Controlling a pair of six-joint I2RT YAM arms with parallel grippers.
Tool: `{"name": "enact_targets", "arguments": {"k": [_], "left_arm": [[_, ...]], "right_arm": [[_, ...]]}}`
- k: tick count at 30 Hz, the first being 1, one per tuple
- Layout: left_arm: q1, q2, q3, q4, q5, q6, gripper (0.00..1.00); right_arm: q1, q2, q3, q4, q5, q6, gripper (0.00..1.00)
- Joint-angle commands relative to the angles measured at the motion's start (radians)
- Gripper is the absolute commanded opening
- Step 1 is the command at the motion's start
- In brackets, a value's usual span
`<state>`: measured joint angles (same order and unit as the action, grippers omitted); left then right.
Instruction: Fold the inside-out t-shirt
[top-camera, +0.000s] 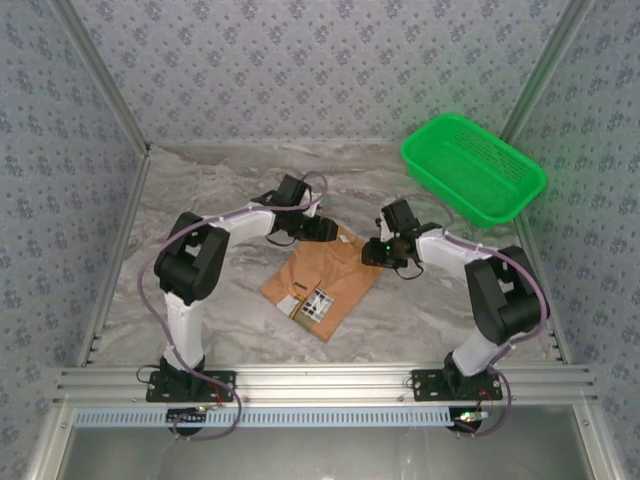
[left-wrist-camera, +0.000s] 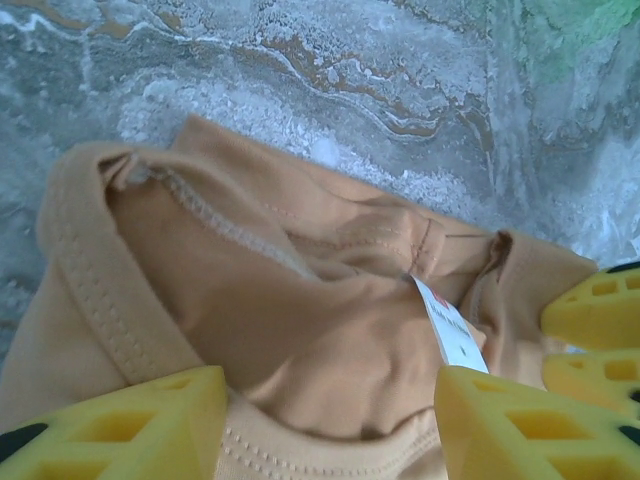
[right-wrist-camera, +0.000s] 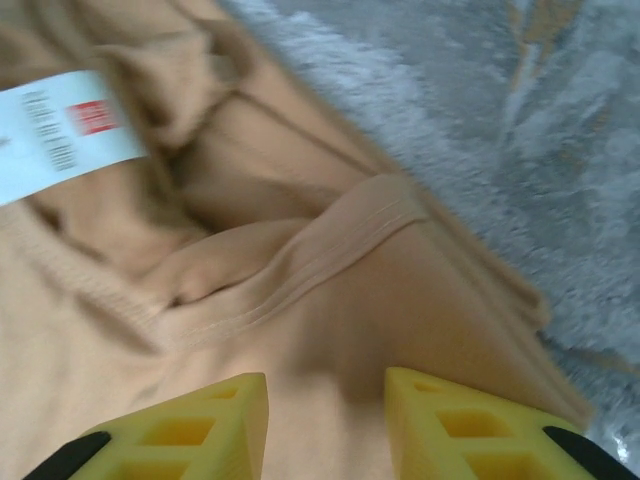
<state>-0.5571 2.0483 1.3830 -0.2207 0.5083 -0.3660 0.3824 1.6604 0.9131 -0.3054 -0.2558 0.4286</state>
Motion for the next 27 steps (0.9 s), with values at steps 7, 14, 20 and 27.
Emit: {"name": "enact_targets", "arguments": {"k": [7, 14, 20, 27], "left_arm": [[0.003, -0.059, -0.160, 0.013, -0.057, -0.040, 0.56], [0.001, -0.290, -0.316, 0.090, -0.145, -0.129, 0.58], [0.078, -0.385, -0.337, 0.049, -0.230, -0.124, 0.60], [0.182, -0.307, -0.361, 0.049, -0.077, -0.096, 0.68]], "right_arm": [[-0.053, 0.246, 0.252, -0.056, -0.050, -0.144, 0.35], [-0.034, 0.233, 0.418, -0.144, -0.051, -0.287, 0.39], [-0.086, 0.137, 0.347, -0.144, -0.038, -0.294, 0.58], [-0.104, 0.282, 0.438, -0.167, -0.079, -0.286, 0.68]]}}
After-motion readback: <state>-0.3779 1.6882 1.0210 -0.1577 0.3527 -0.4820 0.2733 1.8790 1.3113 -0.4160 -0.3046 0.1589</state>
